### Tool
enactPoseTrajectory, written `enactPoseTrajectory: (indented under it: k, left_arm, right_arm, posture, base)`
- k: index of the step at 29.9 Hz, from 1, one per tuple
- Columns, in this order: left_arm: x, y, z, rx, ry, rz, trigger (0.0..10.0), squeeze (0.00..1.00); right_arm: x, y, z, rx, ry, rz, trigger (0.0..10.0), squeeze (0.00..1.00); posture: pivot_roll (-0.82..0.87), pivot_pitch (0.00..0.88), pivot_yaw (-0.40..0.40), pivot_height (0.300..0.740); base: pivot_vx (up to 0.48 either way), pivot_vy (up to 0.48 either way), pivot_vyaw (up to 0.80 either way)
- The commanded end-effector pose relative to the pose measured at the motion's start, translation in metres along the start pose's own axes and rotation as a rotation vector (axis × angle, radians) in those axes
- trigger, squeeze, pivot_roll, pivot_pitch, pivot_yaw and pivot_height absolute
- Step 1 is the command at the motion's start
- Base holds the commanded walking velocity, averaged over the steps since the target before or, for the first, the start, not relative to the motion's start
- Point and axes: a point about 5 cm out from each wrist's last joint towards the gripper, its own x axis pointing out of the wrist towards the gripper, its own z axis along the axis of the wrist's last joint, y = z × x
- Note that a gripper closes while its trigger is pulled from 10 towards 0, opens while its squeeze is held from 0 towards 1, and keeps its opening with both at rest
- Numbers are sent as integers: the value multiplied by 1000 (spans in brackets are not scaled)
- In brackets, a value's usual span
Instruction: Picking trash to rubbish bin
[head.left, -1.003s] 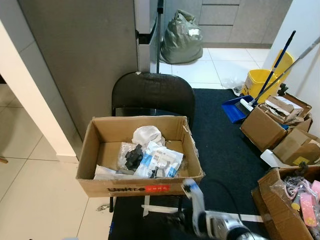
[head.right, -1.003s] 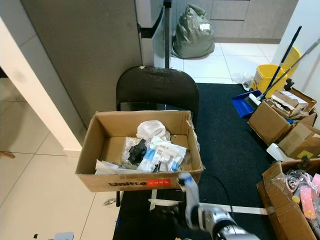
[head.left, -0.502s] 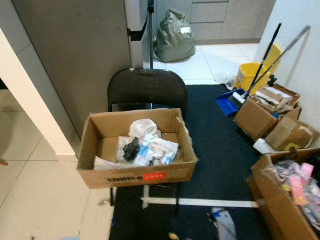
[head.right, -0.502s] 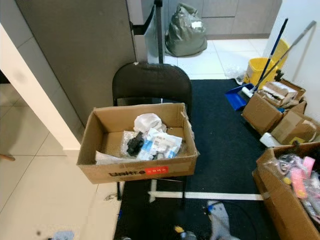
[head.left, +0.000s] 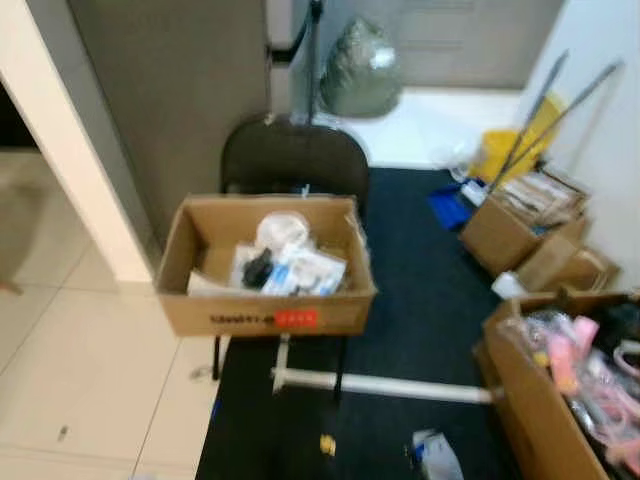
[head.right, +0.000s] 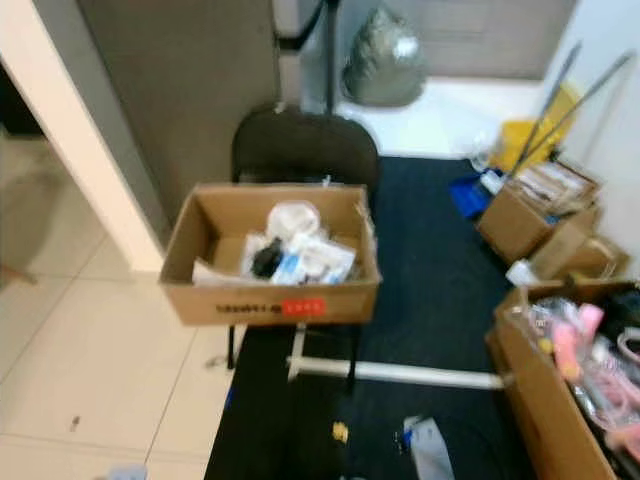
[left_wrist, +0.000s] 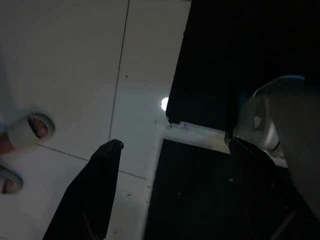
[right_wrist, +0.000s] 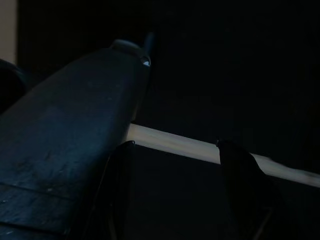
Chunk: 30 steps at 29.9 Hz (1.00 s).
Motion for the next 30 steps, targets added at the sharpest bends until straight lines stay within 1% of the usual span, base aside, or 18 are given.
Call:
enactPoseTrajectory:
  k: [1, 6, 12, 21, 30]
  left_arm:
    - [-2, -1, -10, -3, 33, 1, 10000, 0]
    - [-2, -1, -12, -2, 37, -1, 10000, 0]
    - [-2, -2, -12, -1, 36, -4, 10000, 0]
    - [-2, -6, -11, 5, 32, -15, 10000, 0]
    - [-2, -7, -12, 4, 35, -19, 10000, 0]
  right_arm:
    - [1, 6, -6, -24, 28, 17, 10000, 0]
    - [1, 6, -12, -54, 45, 15, 10000, 0]
    - [1, 6, -17, -70, 57, 12, 10000, 0]
    - [0, 4, -18, -104, 61, 10, 10000, 0]
    - [0, 3, -19, -115, 64, 11, 10000, 0]
  posture:
    - [124, 38, 24, 740]
    - [121, 37, 20, 740]
    - [117, 36, 20, 740]
    - [113, 33, 15, 740]
    - [113, 39, 14, 740]
  base:
    - [-390, 0, 0]
    - [-390, 0, 0]
    - [-389, 0, 0]
    - [-386, 0, 0]
    - [-384, 0, 0]
